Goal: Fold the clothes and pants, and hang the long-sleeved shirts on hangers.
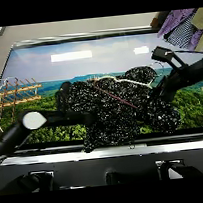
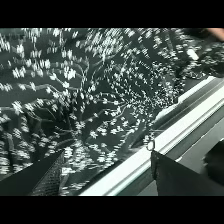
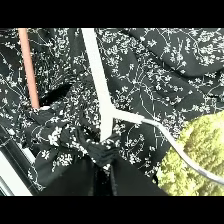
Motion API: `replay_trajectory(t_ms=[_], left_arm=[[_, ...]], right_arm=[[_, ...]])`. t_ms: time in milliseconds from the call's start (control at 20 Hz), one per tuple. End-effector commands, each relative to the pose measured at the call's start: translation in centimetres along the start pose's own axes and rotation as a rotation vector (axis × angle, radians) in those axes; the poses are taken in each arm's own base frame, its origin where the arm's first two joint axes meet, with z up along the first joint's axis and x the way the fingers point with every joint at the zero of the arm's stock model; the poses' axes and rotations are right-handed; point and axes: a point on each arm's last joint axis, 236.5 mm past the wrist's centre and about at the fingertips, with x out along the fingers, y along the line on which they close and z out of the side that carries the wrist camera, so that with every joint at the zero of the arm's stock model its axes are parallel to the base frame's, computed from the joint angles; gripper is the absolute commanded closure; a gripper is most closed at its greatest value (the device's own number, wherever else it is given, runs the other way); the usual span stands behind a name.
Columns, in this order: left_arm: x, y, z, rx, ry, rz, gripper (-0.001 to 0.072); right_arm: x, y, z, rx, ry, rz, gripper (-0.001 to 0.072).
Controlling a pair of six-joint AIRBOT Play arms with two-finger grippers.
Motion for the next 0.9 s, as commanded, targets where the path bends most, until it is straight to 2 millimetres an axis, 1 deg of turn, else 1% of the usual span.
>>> replay_trajectory(t_ms=[0, 100, 200, 350, 500, 600, 750, 800, 850], left_arm=[[4.6, -2.0, -0.5, -0.147, 0.000, -0.028, 0.0111], [7.7, -4.4, -0.8, -0.192, -0.014, -0.056, 0.0111], [10.4, -6.2, -1.1, -0.189, -0.012, -0.072, 0.0111], [13.2, -7.8, -0.9, -0.168, -0.021, -0.086, 0.0111], [14.7, -8.5, -0.7, -0.160, -0.033, -0.093, 0.0111], [15.3, -8.7, -0.3, -0.158, -0.051, -0.098, 0.0111], [15.8, -8.4, 1.0, -0.206, -0.109, -0.108, 0.0113], [16.0, -8.3, 1.3, -0.224, -0.122, -0.109, 0.0151], [16.2, -8.1, 1.3, -0.240, -0.125, -0.108, 0.0153]], right_arm=[[-0.5, 0.1, -0.1, 0.021, 0.003, -0.014, 0.0674], [-0.5, 0.2, -0.2, 0.021, 0.004, -0.013, 0.0674], [-0.5, 0.1, -0.1, 0.021, 0.003, -0.014, 0.0674], [-0.5, 0.2, -0.2, 0.024, 0.004, -0.014, 0.0674], [-0.5, 0.1, -0.1, 0.024, 0.002, -0.016, 0.0674], [-0.5, 0.1, -0.1, 0.024, 0.002, -0.016, 0.0674], [-0.5, 0.1, -0.1, 0.024, 0.002, -0.015, 0.0674], [-0.5, 0.1, -0.1, 0.024, 0.002, -0.015, 0.0674], [-0.5, 0.1, -0.1, 0.024, 0.002, -0.015, 0.0674]])
